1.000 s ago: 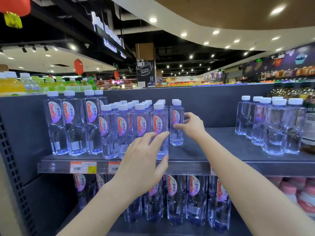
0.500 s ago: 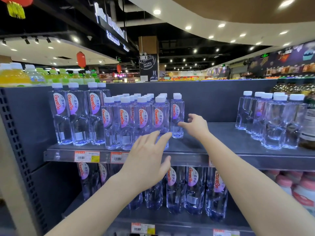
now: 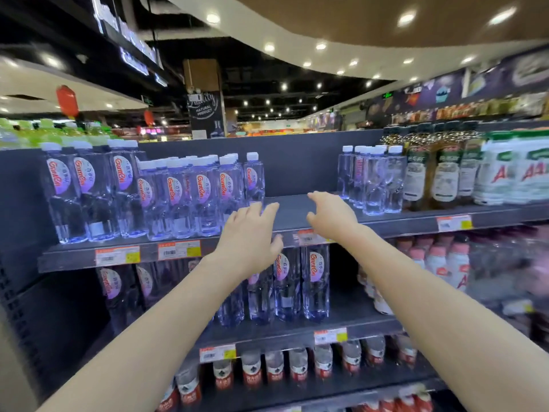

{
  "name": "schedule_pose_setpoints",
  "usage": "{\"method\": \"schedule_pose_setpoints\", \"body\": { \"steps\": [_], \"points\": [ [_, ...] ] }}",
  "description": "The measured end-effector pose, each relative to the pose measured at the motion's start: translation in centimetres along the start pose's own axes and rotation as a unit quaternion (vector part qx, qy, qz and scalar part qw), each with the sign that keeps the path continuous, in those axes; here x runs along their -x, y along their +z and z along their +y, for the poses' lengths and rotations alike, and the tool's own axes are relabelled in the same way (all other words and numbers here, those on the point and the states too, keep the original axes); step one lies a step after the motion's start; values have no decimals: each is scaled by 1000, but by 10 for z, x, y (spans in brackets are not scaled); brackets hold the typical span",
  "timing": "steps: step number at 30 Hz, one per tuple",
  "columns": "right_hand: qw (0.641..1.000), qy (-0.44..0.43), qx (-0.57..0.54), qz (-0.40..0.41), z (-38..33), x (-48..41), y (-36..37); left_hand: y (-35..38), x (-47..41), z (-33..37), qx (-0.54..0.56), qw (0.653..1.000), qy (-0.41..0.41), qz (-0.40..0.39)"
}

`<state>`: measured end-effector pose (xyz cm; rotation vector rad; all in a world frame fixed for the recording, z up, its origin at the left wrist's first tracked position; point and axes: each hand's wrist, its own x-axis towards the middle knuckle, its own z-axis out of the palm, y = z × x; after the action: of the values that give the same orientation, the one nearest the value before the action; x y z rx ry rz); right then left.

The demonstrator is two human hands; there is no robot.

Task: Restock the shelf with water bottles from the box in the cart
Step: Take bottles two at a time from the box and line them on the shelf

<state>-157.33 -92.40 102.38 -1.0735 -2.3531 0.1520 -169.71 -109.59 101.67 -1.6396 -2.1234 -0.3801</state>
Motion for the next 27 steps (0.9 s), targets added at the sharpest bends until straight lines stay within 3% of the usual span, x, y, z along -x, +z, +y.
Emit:
{"method": "schedule_pose_setpoints", "body": {
  "steps": [6, 11, 19, 27],
  "points": [
    [998, 51, 32, -15, 29, 105, -40, -5, 40, 58, 34, 998, 54, 1],
    [989, 93, 100, -64, 82, 197, -73, 2, 63, 146, 68, 991, 113, -21],
    [963, 202, 165, -64, 227, 335, -165, 8, 83, 337, 81, 968, 229, -68],
    [938, 289, 166, -90, 413, 459, -258, 21, 92, 584, 107, 944, 299, -93]
  ]
}}
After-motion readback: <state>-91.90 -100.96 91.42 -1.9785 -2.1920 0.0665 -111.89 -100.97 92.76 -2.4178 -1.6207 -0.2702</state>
